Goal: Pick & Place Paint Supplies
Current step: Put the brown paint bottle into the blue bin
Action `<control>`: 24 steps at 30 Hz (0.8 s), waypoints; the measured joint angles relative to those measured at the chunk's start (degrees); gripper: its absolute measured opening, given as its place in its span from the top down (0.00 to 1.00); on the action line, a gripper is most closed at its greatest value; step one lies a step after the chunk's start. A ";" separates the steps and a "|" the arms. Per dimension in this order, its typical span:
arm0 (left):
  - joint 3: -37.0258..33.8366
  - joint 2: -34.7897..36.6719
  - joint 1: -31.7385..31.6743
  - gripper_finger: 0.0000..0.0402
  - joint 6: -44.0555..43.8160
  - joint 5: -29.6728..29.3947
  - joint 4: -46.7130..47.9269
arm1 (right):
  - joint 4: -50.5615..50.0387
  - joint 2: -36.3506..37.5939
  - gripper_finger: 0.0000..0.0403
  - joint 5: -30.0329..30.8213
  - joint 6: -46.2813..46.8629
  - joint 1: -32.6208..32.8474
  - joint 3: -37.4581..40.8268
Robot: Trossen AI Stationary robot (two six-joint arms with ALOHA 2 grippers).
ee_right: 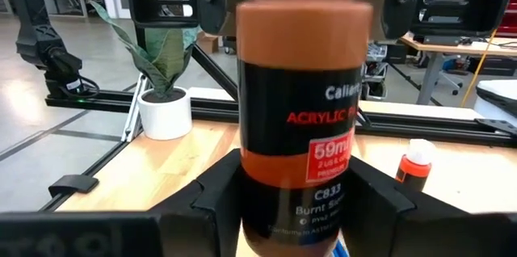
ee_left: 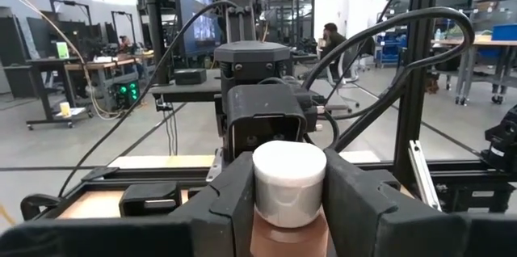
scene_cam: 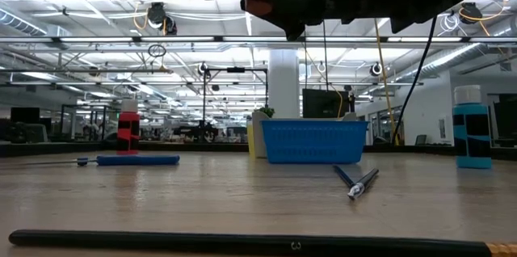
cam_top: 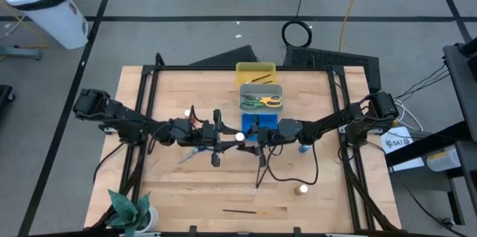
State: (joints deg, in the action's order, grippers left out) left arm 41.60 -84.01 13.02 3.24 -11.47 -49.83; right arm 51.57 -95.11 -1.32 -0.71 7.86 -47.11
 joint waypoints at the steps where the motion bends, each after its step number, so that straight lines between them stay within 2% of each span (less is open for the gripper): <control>1: 0.00 0.00 0.00 0.70 0.29 -0.02 -0.02 | -0.11 0.00 0.60 0.00 -0.18 0.00 0.00; 5: 0.00 0.00 0.00 0.70 0.81 -0.91 -0.11 | -2.22 0.40 0.56 0.22 -2.35 0.00 0.00; 8: 0.00 0.12 0.00 0.70 0.99 -1.31 -0.46 | -8.65 3.41 0.54 2.31 -4.53 -0.02 0.07; 13: 0.07 0.39 -0.27 0.70 1.42 -3.86 -0.25 | -24.69 12.05 0.52 6.95 -6.13 -0.04 0.07; 18: 0.07 0.33 -1.32 0.70 0.66 -2.99 1.28 | -38.43 21.98 0.54 11.95 -5.81 0.02 0.09; 24: 0.11 -1.41 -3.87 0.70 -0.98 -0.59 1.11 | -46.67 31.40 0.57 13.44 -1.56 0.00 0.66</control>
State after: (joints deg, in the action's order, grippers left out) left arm 41.72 -85.42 9.15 2.27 -12.06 -48.71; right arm 4.90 -63.71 12.12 -2.28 7.86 -46.45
